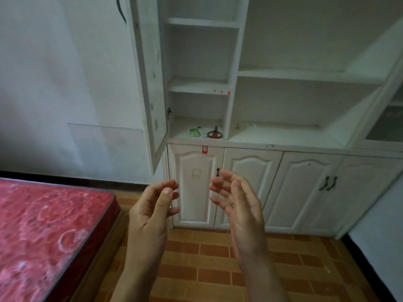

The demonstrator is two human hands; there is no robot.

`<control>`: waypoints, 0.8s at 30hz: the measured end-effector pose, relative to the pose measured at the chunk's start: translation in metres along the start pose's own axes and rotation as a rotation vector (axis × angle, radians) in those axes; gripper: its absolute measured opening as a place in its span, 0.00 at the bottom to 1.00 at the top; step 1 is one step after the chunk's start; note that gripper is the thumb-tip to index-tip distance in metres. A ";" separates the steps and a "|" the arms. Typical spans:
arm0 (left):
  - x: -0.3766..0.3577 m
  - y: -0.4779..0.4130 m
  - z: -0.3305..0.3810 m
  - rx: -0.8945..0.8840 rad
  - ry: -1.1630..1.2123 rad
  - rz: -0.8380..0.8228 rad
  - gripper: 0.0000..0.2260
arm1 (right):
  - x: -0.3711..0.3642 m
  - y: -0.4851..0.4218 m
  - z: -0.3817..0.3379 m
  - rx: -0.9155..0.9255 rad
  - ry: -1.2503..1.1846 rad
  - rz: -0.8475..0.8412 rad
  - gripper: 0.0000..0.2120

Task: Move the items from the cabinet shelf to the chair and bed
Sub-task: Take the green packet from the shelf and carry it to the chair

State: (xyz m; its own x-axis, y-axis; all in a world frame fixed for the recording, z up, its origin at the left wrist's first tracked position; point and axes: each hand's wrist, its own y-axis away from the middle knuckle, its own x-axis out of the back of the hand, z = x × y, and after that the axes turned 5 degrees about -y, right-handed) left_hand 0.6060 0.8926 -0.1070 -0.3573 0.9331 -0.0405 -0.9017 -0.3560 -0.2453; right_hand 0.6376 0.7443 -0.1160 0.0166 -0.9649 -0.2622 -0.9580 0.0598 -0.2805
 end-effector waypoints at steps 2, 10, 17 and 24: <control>-0.020 -0.021 -0.006 0.008 -0.014 0.007 0.19 | 0.012 -0.028 0.005 0.000 -0.027 0.022 0.18; -0.096 -0.106 -0.018 0.047 -0.035 0.004 0.12 | 0.056 -0.134 0.015 -0.047 -0.070 0.036 0.17; -0.135 -0.171 -0.045 0.076 -0.015 0.003 0.14 | 0.074 -0.207 0.038 -0.054 -0.047 0.060 0.17; -0.156 -0.259 -0.088 0.106 0.008 -0.002 0.10 | 0.067 -0.285 0.073 -0.048 -0.040 0.092 0.20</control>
State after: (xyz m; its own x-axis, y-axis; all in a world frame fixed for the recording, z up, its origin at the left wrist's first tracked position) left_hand 0.9166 0.8440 -0.1220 -0.3541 0.9340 -0.0479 -0.9232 -0.3573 -0.1418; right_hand 0.9326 0.6814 -0.1209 -0.0615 -0.9448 -0.3217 -0.9685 0.1344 -0.2095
